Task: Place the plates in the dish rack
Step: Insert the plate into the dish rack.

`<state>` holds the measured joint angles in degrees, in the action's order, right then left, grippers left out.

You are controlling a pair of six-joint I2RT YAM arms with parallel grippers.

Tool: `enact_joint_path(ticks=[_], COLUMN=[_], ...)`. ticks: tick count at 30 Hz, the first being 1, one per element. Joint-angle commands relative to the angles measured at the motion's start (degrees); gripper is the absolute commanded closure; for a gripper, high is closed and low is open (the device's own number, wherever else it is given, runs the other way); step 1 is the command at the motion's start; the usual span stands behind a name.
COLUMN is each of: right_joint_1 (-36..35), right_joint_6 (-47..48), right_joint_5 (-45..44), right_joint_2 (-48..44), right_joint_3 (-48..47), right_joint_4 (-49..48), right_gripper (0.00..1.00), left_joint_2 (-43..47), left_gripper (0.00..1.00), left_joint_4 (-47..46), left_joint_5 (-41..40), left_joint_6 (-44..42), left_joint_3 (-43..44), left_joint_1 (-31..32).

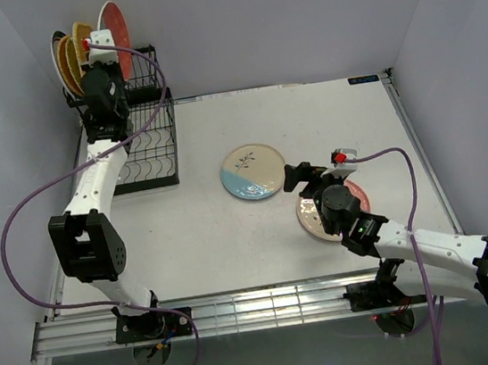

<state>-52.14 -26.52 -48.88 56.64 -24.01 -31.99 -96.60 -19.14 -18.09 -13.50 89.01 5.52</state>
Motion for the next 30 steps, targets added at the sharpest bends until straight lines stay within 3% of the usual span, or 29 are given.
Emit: enact_joint_path(ticks=[1,18,30], right_joint_1=[0.0,0.0,0.0], right_joint_6=[0.2,0.2,0.2], right_joint_5=[-0.2,0.4,0.3], right_joint_2=[0.0,-2.5,-3.1], right_joint_3=[-2.4,-0.9,-0.5], right_joint_4=[-3.7,-3.8,-3.5], right_gripper=[0.02,0.02,0.02], left_joint_2=[2.3,-7.2,-10.2], left_gripper=[1.0,1.0,1.0], left_joint_4=[-10.7,-17.4,-16.5], left_joint_5=[4.6,2.5,2.2], left_joint_6=[3.1,-2.3,-2.7], left_joint_3=[6.7,12.8,17.7], left_joint_1=[-2.0,-3.7,-5.3])
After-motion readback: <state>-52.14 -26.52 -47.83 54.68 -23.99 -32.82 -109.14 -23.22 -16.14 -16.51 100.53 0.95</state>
